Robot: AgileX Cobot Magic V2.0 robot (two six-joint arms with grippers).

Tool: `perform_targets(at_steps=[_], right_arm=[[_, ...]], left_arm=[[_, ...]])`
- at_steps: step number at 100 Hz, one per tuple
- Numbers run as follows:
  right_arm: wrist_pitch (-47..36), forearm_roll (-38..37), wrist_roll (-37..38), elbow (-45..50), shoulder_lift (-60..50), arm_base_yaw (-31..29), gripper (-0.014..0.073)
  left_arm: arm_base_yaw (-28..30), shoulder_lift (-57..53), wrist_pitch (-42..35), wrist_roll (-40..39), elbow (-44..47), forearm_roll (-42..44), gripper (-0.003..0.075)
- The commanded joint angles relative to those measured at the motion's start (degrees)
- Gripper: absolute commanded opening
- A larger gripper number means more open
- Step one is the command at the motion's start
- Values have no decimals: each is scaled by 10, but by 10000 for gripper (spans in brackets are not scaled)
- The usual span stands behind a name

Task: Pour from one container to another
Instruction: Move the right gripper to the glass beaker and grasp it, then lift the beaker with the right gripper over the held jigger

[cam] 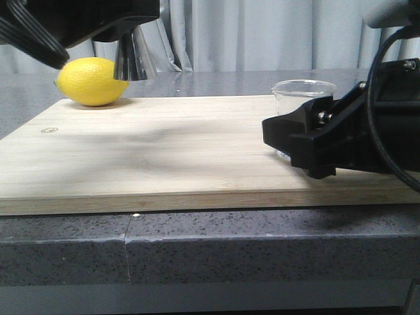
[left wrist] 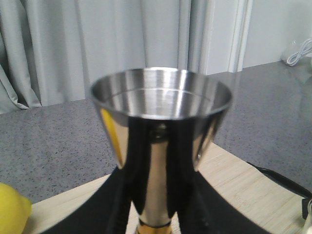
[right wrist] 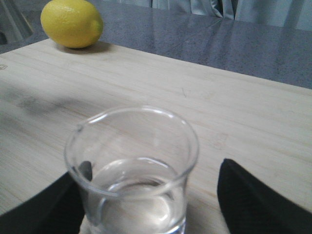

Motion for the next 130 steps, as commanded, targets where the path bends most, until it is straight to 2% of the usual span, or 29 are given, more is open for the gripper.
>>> perform_targets(at_steps=[1,18,42,56,81,98,113,130], right_arm=[[-49,-10,-5,-14,-10,4,491],[-49,-15,-5,-14,-10,12,482],[-50,-20,-5,-14,-10,12,299],[-51,-24,-5,-14,-10,12,241],[-60,-25,-5,-14,-10,12,239],[-97,-25,-5,-15,-10,11,239],[-83,-25,-5,-33,-10,10,239],[-52,-25,-48,-68,-10,9,239]], left_arm=[[-4,-19,-49,-5,-17,3,167],[-4,-19,-49,-5,-17,3,167],[-4,-19,-49,-5,-17,3,167],[-4,-19,-49,-5,-17,3,167],[-4,-19,-49,-5,-17,3,167],[-4,-19,-46,-5,-17,4,167],[-6,-19,-28,-6,-17,4,167],[-20,-19,-23,-6,-17,9,166]])
